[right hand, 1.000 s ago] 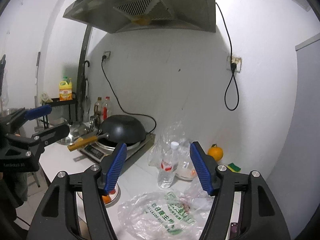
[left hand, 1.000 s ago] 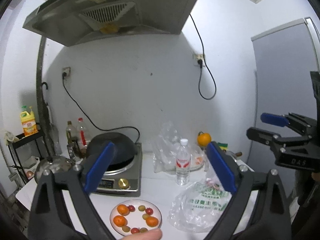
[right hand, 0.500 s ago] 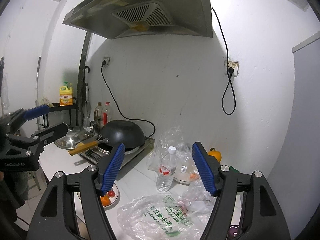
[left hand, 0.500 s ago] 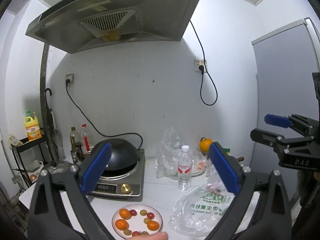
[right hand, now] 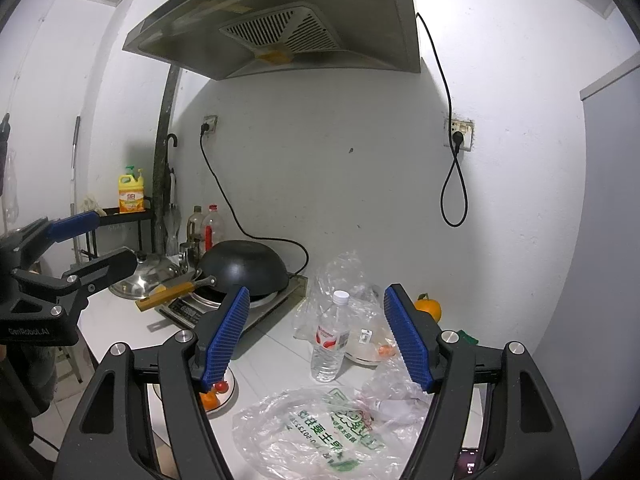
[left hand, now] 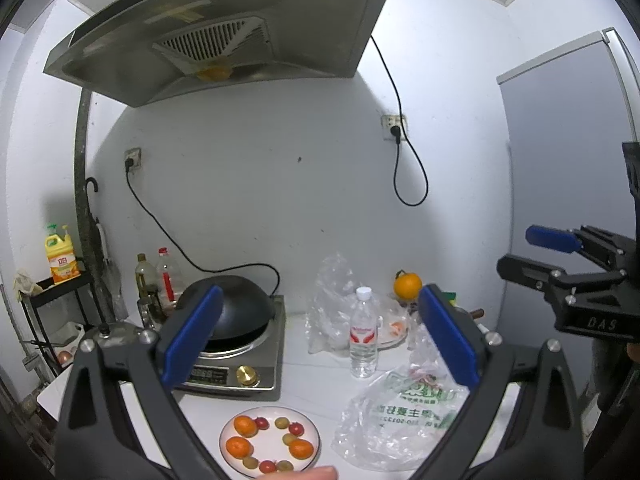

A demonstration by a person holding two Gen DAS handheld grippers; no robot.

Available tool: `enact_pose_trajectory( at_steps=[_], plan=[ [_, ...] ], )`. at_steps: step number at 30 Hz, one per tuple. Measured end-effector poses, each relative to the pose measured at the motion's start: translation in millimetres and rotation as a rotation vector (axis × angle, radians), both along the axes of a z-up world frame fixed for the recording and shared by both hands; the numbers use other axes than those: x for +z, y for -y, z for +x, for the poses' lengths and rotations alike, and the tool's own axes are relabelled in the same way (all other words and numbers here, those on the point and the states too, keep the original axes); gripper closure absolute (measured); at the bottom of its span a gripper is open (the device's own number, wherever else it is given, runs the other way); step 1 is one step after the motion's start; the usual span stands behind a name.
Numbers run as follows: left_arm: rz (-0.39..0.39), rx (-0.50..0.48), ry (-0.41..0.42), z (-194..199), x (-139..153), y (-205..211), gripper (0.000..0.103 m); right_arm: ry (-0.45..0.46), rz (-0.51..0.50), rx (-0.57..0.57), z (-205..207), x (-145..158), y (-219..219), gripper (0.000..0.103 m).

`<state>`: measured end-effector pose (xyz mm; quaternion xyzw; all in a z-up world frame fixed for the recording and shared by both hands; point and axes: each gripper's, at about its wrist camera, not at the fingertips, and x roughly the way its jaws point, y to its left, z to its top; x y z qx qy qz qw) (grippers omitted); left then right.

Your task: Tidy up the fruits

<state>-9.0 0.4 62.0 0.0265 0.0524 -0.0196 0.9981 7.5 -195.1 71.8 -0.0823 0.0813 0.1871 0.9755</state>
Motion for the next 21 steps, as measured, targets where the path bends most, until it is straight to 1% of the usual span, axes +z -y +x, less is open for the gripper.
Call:
enact_pose_trajectory(
  at_steps=[21],
  plan=[
    [-0.004,-0.002,-0.006,6.9,-3.0,2.3,0.004,-0.017,0.006,-0.002,4.5,-4.3,8.1,0.030]
  ],
)
